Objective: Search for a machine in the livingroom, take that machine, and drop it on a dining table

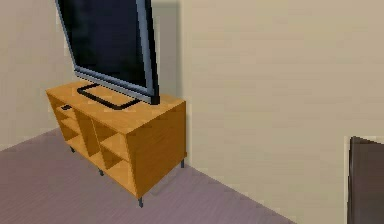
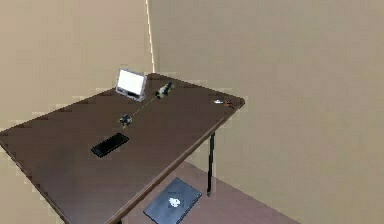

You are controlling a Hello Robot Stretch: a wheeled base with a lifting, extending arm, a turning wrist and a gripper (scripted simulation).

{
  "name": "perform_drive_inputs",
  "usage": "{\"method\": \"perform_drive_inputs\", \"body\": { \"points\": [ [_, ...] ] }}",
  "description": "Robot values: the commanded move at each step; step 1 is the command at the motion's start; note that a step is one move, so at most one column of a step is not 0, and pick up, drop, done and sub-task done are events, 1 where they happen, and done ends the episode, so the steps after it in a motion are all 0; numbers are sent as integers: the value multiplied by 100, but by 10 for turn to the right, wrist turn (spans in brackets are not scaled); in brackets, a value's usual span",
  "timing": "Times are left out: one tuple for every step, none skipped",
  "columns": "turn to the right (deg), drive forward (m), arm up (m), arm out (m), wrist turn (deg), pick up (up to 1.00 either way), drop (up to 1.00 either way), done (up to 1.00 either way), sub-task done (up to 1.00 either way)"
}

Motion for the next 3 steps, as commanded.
{"method": "perform_drive_inputs", "body": {
  "points": [
    [0,0,0,0,0,100,0,0,0],
    [0,0,10,0,0,0,0,0,0],
    [0,0,50,0,0,0,0,0,0]
  ]
}}
